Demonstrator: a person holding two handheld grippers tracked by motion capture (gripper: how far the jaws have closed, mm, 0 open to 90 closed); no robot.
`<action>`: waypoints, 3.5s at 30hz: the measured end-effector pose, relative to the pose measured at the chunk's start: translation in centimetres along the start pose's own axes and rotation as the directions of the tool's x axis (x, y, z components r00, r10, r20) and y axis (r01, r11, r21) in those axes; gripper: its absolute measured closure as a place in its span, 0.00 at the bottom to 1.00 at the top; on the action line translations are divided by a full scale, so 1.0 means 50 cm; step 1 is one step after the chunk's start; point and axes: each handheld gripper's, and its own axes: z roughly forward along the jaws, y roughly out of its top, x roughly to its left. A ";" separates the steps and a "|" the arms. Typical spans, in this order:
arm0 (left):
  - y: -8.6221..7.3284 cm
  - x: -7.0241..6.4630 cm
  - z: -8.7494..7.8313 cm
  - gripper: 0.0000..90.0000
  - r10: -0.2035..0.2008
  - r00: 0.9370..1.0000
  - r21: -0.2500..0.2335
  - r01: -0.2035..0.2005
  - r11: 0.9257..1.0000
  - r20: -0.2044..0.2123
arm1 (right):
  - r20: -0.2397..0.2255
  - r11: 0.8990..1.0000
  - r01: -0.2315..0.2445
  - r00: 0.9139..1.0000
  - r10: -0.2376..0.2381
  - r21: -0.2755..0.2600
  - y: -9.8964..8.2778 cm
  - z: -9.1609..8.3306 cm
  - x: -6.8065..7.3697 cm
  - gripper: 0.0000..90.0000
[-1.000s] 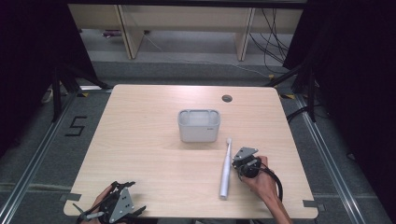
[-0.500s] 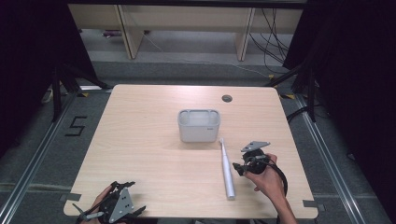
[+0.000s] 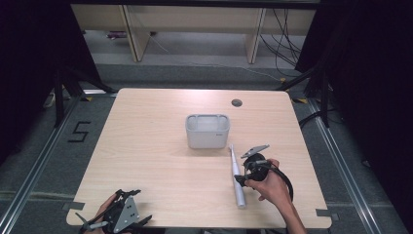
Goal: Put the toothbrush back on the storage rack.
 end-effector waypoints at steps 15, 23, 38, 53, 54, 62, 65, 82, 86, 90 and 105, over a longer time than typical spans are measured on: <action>0.000 0.000 0.001 0.17 0.003 1.000 0.000 -0.003 1.000 0.001 | -0.005 0.998 0.039 0.999 -0.038 0.057 0.030 0.031 0.012 0.38; 0.001 0.002 -0.002 0.17 0.011 1.000 0.010 -0.011 1.000 0.005 | -0.006 0.994 0.040 0.999 -0.039 0.098 0.040 0.052 0.011 0.40; 0.002 0.003 -0.004 0.17 0.013 1.000 0.016 -0.013 1.000 0.022 | -0.028 0.988 0.017 1.000 -0.013 0.155 0.040 0.064 0.002 0.55; 0.000 0.002 -0.001 0.17 0.005 1.000 0.010 -0.005 1.000 0.011 | -0.057 0.965 0.071 0.997 -0.059 0.253 0.033 0.052 -0.028 0.74; -0.001 0.002 -0.001 0.17 0.005 1.000 0.010 -0.005 1.000 0.005 | -0.055 0.962 0.073 0.997 -0.061 0.262 0.034 0.052 -0.029 0.74; 0.000 0.004 -0.004 0.17 0.007 1.000 0.014 -0.008 1.000 0.024 | -0.064 0.931 0.119 0.993 -0.103 0.345 0.054 0.060 -0.027 0.74; 0.000 0.003 -0.003 0.17 0.003 1.000 0.015 -0.003 1.000 0.021 | -0.064 0.925 0.112 0.993 -0.095 0.364 0.059 0.062 -0.025 0.74; 0.000 0.001 0.000 0.17 0.006 1.000 0.007 -0.006 1.000 -0.003 | -0.074 0.873 0.148 0.989 -0.129 0.464 0.082 0.078 -0.016 0.74; 0.000 0.002 -0.002 0.17 0.008 1.000 0.008 -0.008 1.000 0.006 | -0.072 0.867 0.153 0.988 -0.136 0.474 0.085 0.079 -0.016 0.74; 0.000 0.003 -0.003 0.17 0.005 1.000 0.001 -0.005 1.000 0.022 | -0.069 0.870 0.146 0.989 -0.128 0.471 0.083 0.077 -0.015 0.74; 0.000 0.003 -0.003 0.17 0.004 1.000 -0.001 -0.004 1.000 0.022 | -0.093 0.889 0.196 0.981 -0.172 0.413 0.076 0.067 -0.027 0.74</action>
